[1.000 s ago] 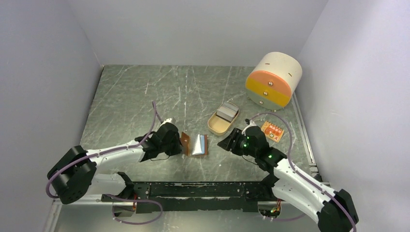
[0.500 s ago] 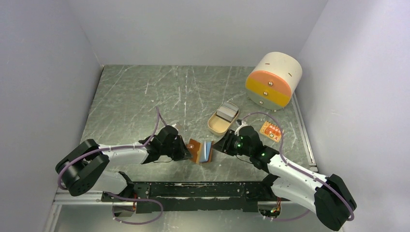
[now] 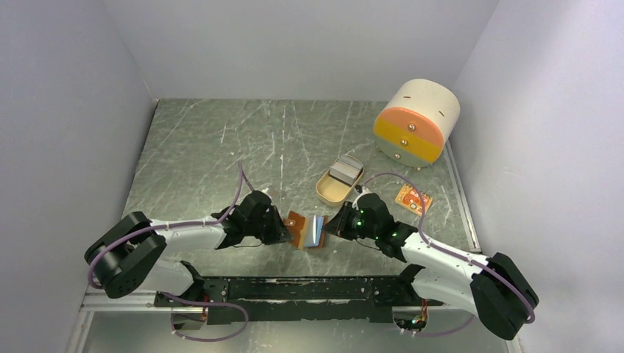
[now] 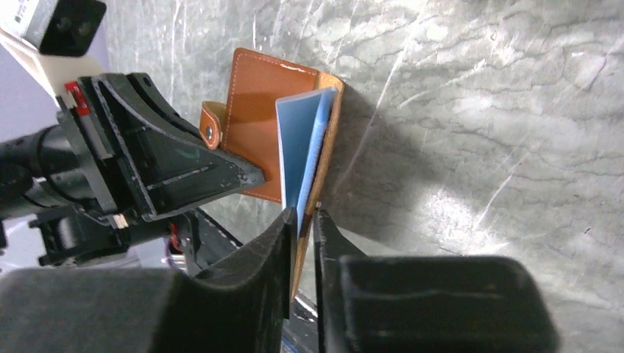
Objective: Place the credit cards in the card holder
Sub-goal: Open the card holder at the center of the board.
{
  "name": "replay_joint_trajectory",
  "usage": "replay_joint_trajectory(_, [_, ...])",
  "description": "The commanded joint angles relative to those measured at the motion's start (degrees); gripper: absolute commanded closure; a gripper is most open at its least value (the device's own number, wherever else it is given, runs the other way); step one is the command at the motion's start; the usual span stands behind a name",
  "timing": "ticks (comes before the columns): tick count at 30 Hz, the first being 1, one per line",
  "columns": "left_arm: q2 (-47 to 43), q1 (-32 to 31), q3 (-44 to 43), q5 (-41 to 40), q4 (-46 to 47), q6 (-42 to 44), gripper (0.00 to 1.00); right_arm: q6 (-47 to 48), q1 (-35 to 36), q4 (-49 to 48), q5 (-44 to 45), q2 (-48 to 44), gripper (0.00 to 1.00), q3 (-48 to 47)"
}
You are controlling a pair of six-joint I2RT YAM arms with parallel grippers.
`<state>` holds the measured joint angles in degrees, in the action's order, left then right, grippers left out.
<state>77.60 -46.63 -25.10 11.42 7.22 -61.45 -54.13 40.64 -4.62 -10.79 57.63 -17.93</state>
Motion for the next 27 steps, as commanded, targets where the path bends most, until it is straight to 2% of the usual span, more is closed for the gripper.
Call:
replay_joint_trajectory(1, [1.13, 0.26, -0.94, 1.53, 1.04, 0.35, 0.89, -0.25, 0.59, -2.59, 0.49, 0.11, 0.89, -0.26])
replay_joint_trajectory(3, [1.91, 0.27, -0.75, 2.28, 1.96, 0.2, 0.84, -0.23, 0.7, -2.48, 0.87, -0.61, 0.99, -0.62])
replay_joint_trajectory(4, [2.23, 0.24, -0.8, 2.7, 2.38, 0.18, 0.8, -0.08, 0.71, -2.12, 1.04, -0.99, 1.0, -0.99])
replay_joint_trajectory(7, [3.12, 0.31, -0.92, 5.26, 4.17, 0.13, 0.68, 1.13, 0.76, 0.69, 2.0, -1.57, 1.0, -3.34])
replay_joint_trajectory(9, [2.71, 0.39, -0.76, 6.85, 5.49, 0.48, 0.55, 2.19, 0.76, 3.67, 2.72, -1.27, 1.0, -5.27])
replay_joint_trajectory(12, [-1.98, 0.46, -1.02, 6.65, 4.81, 1.65, 0.4, 3.59, 0.76, 9.49, 3.84, -0.5, 1.0, -8.2])
replay_joint_trajectory(16, [-8.95, 0.69, -1.43, 4.45, 2.65, 3.3, 0.27, 5.09, 0.81, 14.3, 4.07, 1.12, 1.0, -11.18])
replay_joint_trajectory(20, [-10.36, 1.5, -2.07, 3.48, 2.38, 6.81, 0.19, 5.5, 0.76, 13.95, 2.85, 3.14, 1.0, -11.58])
replay_joint_trajectory(27, [-5.12, 2.26, -5.91, 5.27, -1.2, 14.71, 0.15, 5.27, 0.84, 11.42, 2.49, 2.9, 1.0, -10.14])
